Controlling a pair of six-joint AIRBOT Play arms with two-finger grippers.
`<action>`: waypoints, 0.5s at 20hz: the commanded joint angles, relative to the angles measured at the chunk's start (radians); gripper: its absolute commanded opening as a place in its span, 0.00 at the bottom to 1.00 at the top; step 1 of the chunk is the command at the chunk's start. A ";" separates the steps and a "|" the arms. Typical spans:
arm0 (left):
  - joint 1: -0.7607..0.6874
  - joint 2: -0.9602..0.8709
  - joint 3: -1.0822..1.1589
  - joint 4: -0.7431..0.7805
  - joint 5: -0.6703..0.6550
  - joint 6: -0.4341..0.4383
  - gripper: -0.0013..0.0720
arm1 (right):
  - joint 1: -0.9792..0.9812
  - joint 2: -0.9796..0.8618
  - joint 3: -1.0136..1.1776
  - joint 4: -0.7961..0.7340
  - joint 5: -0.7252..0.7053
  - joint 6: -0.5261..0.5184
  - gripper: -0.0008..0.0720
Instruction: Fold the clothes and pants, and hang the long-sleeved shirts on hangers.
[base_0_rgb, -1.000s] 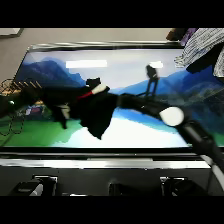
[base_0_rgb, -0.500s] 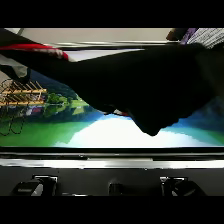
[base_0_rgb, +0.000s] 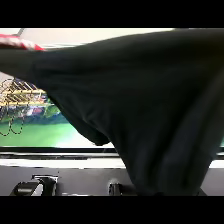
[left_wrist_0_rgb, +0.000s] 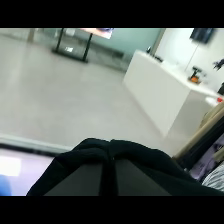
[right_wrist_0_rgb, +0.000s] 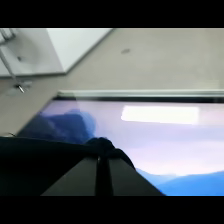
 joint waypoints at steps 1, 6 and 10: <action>0.000 -0.141 -0.036 0.012 -0.033 -0.008 0.06 | -0.001 -0.224 0.004 -0.023 -0.102 -0.117 0.06; 0.001 -0.464 -0.062 0.012 -0.066 -0.017 0.06 | -0.001 -0.679 0.004 0.030 -0.395 0.002 0.06; 0.002 -0.704 -0.061 0.012 -0.101 -0.114 0.06 | 0.000 -1.001 0.004 0.332 -0.423 0.066 0.07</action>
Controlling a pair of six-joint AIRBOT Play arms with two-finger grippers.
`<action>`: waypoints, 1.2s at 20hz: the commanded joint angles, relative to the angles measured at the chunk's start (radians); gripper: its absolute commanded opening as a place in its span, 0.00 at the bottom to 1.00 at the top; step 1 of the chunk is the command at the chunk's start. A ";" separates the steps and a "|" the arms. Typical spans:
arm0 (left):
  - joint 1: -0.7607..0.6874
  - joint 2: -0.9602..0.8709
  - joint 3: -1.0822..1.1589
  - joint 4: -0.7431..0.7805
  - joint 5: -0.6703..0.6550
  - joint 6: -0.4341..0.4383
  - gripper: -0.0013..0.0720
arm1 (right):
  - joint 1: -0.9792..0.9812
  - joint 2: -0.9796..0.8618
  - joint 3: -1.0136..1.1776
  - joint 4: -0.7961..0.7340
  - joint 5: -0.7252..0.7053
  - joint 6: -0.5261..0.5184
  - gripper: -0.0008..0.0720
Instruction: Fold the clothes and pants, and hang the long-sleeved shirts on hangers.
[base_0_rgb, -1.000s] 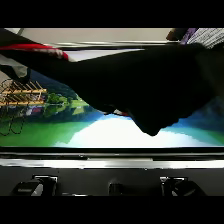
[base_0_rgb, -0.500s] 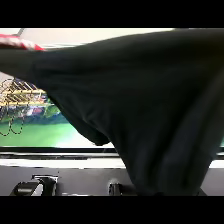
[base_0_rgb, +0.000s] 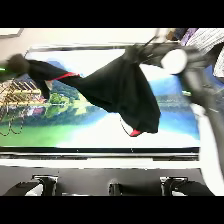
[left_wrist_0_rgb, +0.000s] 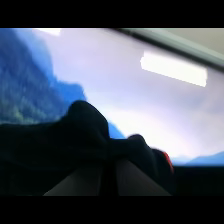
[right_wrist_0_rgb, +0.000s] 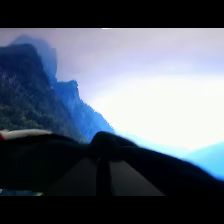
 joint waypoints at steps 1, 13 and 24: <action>0.001 -0.213 -0.003 -0.004 -0.068 -0.069 0.06 | 0.000 -0.267 0.001 0.255 -0.019 0.031 0.07; 0.001 -0.319 -0.003 -0.006 -0.235 -0.041 0.06 | -0.395 0.158 -0.246 0.156 0.648 -0.269 0.87; 0.001 -0.322 -0.003 -0.005 -0.233 -0.041 0.06 | -0.161 0.290 -1.051 0.359 0.003 -0.085 0.92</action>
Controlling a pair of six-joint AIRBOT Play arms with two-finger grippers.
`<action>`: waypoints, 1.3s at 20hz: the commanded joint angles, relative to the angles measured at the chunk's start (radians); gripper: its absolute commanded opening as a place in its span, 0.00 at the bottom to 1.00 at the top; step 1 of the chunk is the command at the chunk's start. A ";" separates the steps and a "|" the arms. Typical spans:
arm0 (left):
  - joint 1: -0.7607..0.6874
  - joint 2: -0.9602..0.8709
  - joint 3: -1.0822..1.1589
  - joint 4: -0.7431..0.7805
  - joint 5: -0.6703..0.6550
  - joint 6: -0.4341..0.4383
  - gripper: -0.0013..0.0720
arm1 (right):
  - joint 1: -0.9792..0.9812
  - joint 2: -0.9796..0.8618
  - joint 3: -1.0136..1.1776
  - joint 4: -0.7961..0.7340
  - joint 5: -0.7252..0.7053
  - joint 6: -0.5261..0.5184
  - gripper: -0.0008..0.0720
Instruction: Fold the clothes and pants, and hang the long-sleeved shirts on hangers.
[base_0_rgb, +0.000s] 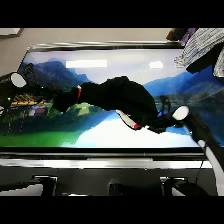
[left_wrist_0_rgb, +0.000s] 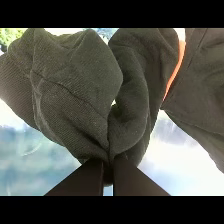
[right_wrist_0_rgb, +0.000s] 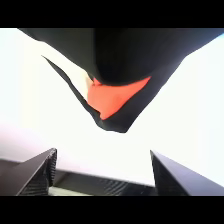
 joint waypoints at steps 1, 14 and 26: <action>0.000 -0.001 0.000 0.004 -0.001 0.000 0.06 | 0.100 -0.065 -0.085 0.026 -0.233 0.074 0.92; 0.027 0.147 0.239 0.008 0.017 0.041 0.06 | 0.057 0.152 0.449 -0.415 -0.086 0.256 0.06; 0.386 0.655 0.535 0.067 0.045 0.005 0.06 | -0.023 0.709 1.011 -0.860 0.200 0.294 0.06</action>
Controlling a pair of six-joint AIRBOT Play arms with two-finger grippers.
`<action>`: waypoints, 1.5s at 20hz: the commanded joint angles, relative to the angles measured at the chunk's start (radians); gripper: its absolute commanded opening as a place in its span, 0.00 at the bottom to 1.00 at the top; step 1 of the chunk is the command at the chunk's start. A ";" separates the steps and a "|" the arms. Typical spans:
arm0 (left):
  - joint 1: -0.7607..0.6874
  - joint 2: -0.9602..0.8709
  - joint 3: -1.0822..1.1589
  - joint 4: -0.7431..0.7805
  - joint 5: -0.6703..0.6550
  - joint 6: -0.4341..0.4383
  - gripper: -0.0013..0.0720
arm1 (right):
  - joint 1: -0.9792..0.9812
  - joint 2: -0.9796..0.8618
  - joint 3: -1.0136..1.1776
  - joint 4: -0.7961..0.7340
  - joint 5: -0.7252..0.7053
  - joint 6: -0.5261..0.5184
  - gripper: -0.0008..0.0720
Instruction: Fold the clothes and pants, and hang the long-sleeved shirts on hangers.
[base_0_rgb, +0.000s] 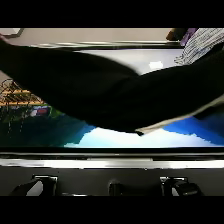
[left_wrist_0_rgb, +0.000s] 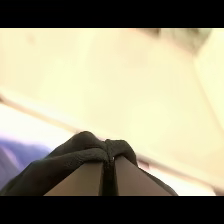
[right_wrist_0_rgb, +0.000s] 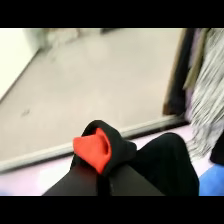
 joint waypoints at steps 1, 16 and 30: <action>0.118 0.138 0.016 0.079 -0.006 -0.034 0.06 | -0.006 0.127 0.052 -0.142 0.071 0.015 0.06; -0.091 -0.321 -0.199 0.105 0.021 0.068 0.06 | -0.006 -0.690 -0.007 -0.195 -0.186 0.147 0.07; -0.127 -0.733 -0.208 -0.131 -0.208 0.259 0.84 | -0.057 -1.068 -0.009 0.320 0.199 -0.463 0.68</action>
